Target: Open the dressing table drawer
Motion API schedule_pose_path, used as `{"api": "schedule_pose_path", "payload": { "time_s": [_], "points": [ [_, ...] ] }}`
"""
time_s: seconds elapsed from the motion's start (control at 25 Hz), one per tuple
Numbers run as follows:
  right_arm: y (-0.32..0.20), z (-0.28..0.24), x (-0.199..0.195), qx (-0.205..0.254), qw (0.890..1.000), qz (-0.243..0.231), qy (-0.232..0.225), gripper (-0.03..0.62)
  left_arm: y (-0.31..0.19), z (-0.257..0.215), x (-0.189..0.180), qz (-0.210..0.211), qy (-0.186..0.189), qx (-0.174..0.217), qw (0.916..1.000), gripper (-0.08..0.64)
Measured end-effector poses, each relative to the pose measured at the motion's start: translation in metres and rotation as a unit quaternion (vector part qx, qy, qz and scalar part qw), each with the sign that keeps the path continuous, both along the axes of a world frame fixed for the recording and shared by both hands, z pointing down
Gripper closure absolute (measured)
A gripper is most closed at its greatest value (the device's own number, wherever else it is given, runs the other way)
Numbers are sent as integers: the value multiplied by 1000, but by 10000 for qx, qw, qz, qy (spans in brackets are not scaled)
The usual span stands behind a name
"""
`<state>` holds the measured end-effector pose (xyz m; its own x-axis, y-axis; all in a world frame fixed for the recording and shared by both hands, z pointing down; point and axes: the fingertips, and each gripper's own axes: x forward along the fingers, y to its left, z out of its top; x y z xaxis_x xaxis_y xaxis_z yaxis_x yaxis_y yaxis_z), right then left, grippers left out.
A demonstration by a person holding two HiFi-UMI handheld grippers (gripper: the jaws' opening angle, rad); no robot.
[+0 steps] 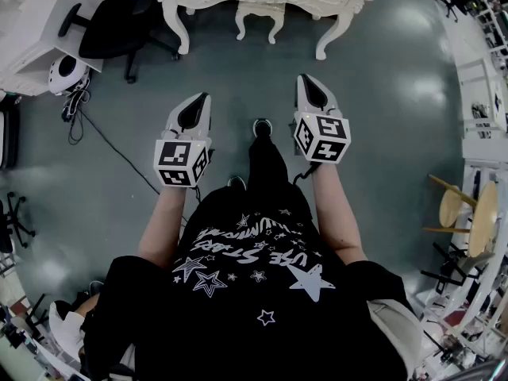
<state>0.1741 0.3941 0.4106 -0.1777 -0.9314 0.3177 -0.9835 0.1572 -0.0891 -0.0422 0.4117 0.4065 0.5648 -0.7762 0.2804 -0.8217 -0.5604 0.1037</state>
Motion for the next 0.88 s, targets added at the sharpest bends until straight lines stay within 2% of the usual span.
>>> {"api": "schedule_pose_path", "payload": {
  "time_s": [0.64,0.88],
  "points": [
    [14,3,-13,-35,10000,53,-43,565,11,3,-27,-199,22,-1,9998,560],
    [-6,2,-1,-8,9993,203,-303,563,-7,3,-23,-211,57,-9,9998,560]
  ]
}}
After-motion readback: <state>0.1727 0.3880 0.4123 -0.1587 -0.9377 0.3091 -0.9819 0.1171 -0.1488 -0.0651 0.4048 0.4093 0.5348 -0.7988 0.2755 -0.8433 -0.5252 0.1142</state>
